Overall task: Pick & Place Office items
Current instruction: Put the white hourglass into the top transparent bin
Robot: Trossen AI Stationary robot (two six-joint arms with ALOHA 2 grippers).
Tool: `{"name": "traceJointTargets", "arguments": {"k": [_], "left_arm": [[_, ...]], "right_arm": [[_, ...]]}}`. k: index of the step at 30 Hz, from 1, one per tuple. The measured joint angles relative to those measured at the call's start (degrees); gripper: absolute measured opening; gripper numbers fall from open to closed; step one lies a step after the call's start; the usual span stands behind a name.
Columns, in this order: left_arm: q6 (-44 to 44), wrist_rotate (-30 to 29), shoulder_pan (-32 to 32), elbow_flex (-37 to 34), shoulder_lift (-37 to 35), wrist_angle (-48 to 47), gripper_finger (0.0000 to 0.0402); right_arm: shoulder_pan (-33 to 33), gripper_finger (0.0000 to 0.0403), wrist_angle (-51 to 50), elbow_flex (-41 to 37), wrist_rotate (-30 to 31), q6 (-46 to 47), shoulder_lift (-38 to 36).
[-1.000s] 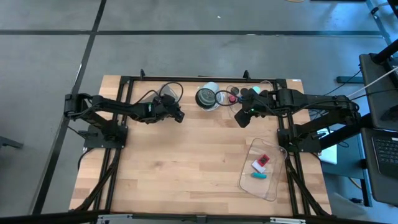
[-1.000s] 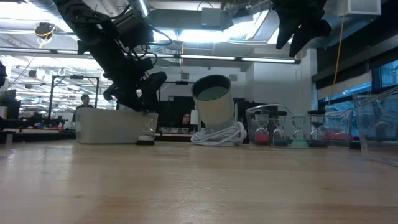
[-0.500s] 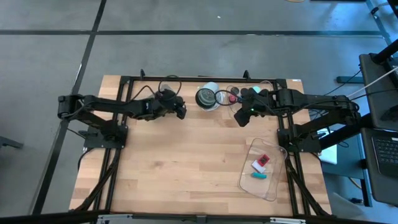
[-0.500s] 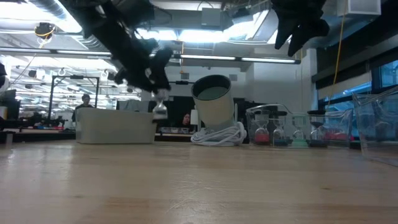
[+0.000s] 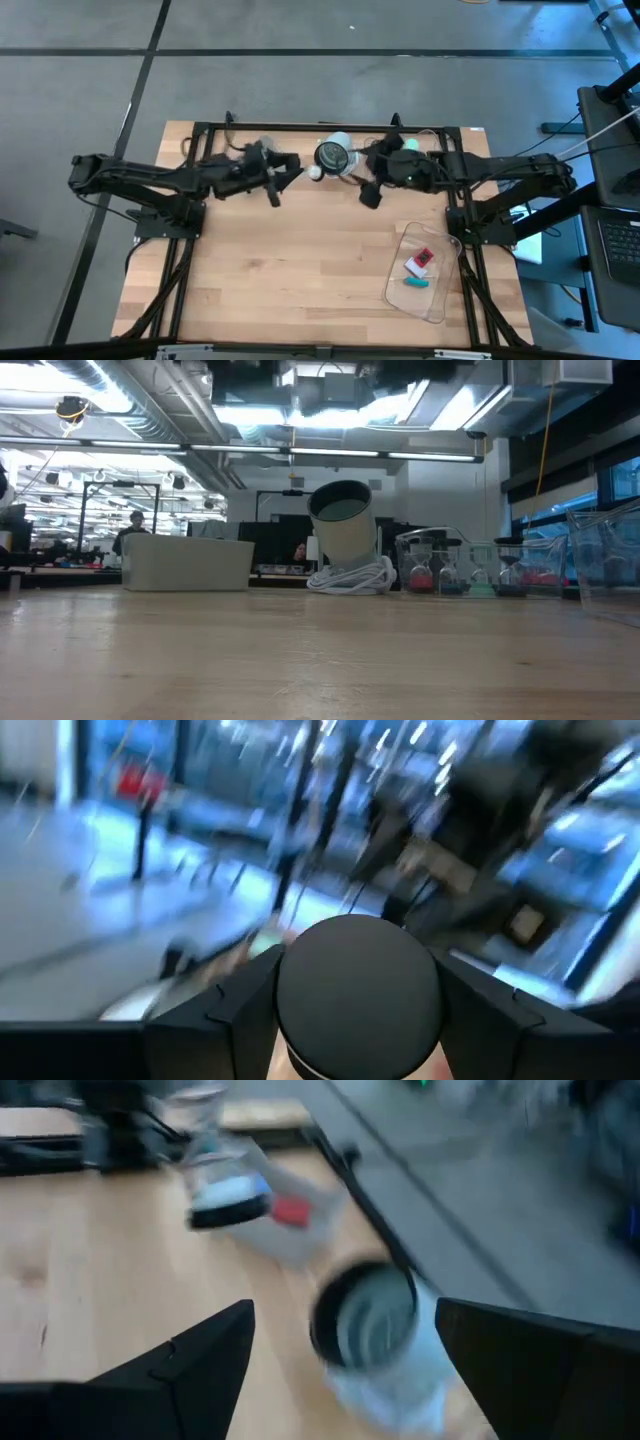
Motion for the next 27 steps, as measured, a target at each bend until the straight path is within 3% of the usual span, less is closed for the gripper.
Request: {"name": "traceJointTargets", "arguments": {"k": [6, 14, 20, 27], "left_arm": [[10.2, 0.6, -4.5, 0.0, -2.4, 14.1, 0.0214], [18.5, 6.2, -7.8, 0.0, -2.3, 25.5, 0.0214], [20.7, 8.5, -8.0, 0.0, -2.3, 30.4, 0.0214], [20.7, 10.2, -7.2, 0.0, -2.3, 33.2, 0.0214]], "right_arm": [[5.0, 0.0316, 15.9, 0.0, -1.1, -24.0, 2.4], [7.3, 0.0316, 35.5, 0.0, 1.4, -40.3, 5.9], [6.9, 0.0316, 44.4, 0.0, -1.0, -46.5, 7.4], [5.5, 0.0316, 51.8, 0.0, -8.9, -46.7, 8.3]]}}
